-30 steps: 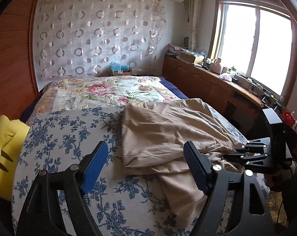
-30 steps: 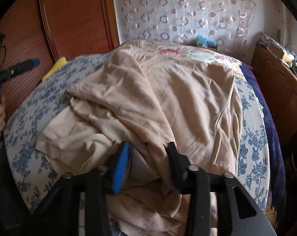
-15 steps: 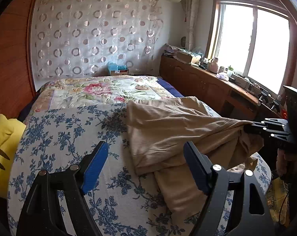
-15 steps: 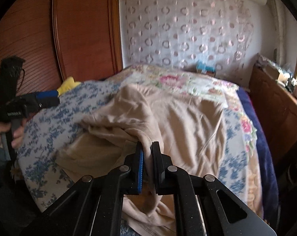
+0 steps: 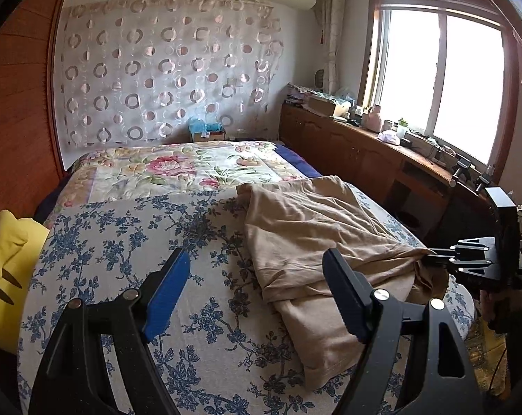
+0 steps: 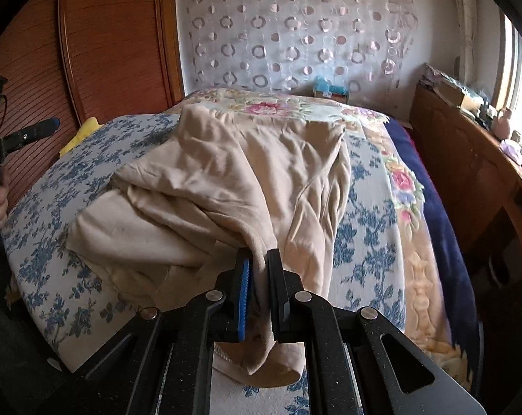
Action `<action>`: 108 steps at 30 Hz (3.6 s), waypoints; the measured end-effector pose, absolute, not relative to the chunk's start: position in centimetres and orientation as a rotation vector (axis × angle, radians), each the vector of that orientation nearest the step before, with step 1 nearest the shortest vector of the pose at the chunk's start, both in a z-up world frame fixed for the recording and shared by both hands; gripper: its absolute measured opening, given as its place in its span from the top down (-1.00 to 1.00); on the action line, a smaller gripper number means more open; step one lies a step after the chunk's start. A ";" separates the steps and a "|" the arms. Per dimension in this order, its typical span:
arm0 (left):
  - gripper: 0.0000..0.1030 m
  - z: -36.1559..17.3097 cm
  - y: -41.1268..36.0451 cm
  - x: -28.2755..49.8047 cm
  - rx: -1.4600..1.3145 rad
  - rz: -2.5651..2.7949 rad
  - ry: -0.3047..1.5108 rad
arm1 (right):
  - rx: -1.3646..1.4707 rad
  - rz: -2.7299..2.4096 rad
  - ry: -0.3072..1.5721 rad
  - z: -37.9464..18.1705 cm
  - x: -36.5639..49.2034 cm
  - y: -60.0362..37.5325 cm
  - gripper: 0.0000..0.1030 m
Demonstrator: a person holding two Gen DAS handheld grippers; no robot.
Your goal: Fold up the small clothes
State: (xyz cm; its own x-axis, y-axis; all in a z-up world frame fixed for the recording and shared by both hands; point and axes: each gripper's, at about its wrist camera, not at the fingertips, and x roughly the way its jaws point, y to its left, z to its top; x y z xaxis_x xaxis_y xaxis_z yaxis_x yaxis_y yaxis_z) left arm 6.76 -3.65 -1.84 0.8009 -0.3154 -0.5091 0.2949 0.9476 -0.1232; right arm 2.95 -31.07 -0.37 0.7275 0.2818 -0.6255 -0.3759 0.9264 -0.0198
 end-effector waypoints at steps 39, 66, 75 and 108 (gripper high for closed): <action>-0.54 -1.8 0.9 6.1 -0.054 -0.227 0.538 | -0.363 0.734 0.817 -1.5 14.4 -14.3 0.08; -0.55 -3.6 -0.6 6.4 -0.046 -0.272 0.577 | -0.413 0.399 0.619 3.6 19.4 -18.4 0.84; -0.55 -4.3 -1.7 6.2 -0.032 -0.297 0.596 | -0.387 0.168 0.546 4.2 24.1 -22.4 0.84; -0.54 -6.3 -6.4 6.0 0.024 -0.383 0.680 | -0.232 0.290 0.688 2.5 10.0 -28.6 0.20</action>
State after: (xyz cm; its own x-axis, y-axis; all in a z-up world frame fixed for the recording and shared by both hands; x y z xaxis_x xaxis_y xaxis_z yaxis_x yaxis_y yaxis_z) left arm 5.97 -6.41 -6.28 0.7109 -0.3371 -0.6172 0.3528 0.9302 -0.1017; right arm 10.02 -28.60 2.50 0.7351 0.1853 -0.6521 -0.3371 0.9345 -0.1144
